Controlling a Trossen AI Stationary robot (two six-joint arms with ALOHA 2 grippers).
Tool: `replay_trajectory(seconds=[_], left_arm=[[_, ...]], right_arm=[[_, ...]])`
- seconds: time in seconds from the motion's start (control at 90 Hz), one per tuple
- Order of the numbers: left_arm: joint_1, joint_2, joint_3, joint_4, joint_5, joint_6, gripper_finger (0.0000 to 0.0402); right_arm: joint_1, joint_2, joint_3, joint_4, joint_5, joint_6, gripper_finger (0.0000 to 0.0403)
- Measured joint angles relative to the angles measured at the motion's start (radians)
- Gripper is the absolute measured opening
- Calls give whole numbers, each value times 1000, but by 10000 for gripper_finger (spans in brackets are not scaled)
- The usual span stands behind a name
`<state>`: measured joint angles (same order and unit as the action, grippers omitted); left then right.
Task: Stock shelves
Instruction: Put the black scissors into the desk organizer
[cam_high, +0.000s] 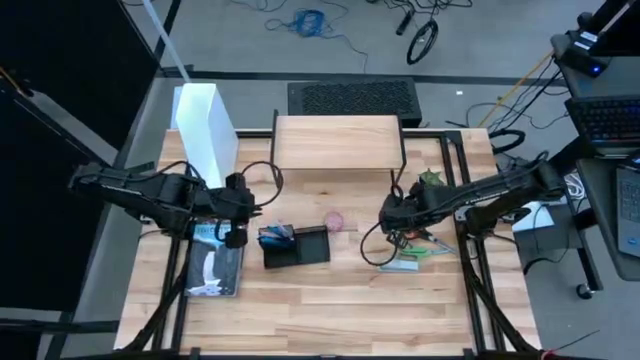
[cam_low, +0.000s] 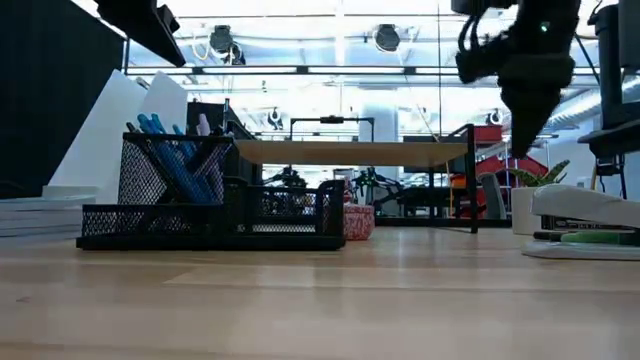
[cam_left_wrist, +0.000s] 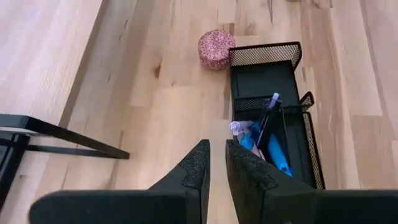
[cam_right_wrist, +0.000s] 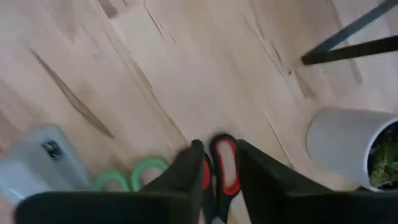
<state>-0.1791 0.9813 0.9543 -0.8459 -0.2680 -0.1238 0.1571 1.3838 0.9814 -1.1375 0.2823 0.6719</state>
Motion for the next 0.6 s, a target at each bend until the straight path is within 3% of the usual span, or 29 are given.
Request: replay_trajectory(seconds=[0.233, 0.6], left_arm=[[0, 0, 0, -1, 1, 1, 38], [0, 0, 0, -1, 1, 9, 38]], right_arm=[[-42, 0, -156, 38, -87, 1, 164], [-47, -1, -312, 257, -146, -89, 144]])
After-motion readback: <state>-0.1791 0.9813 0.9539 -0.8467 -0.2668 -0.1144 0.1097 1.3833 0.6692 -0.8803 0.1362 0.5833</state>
